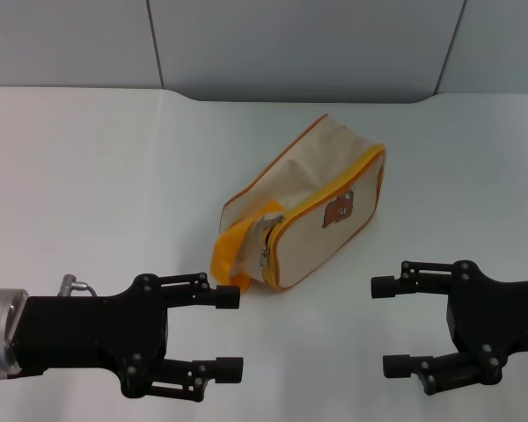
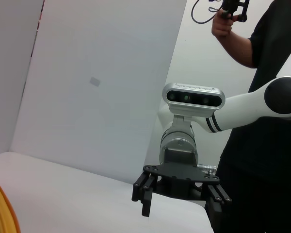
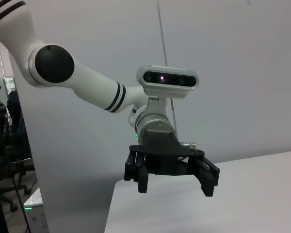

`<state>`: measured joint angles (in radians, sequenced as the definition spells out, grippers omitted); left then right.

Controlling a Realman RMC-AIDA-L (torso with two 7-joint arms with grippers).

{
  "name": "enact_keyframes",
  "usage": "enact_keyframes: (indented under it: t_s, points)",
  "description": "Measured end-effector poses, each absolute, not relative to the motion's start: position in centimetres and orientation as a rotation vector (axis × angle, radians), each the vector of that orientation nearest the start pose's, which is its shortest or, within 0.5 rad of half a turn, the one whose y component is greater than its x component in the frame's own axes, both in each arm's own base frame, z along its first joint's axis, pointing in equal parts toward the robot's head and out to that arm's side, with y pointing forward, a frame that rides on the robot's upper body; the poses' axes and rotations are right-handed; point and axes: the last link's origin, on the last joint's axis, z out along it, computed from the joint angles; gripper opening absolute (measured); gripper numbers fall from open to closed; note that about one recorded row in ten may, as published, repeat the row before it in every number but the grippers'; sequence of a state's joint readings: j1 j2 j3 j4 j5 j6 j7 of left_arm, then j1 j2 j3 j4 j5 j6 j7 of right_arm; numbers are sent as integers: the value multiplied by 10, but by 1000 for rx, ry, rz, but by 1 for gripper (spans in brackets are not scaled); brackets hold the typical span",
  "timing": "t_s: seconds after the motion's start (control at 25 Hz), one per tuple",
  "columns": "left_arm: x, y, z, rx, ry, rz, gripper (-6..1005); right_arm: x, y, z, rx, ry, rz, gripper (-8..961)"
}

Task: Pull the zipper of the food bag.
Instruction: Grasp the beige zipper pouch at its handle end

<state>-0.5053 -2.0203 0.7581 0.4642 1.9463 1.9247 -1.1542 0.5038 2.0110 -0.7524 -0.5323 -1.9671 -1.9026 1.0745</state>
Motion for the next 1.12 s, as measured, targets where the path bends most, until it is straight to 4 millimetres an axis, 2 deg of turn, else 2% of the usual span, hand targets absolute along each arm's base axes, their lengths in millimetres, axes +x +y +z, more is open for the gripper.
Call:
enact_keyframes:
  t_s: [0.64, 0.84, 1.12]
  points:
    - [-254, 267, -4, -3006, -402, -1055, 814, 257, 274, 6, -3001, 192, 950, 827]
    - [-258, 277, -21, -2941, -460, -966, 815, 262, 272, 9, -2989, 209, 943, 826]
    - [-261, 308, -52, -2828, -566, -764, 814, 269, 266, 10, -2974, 240, 941, 825]
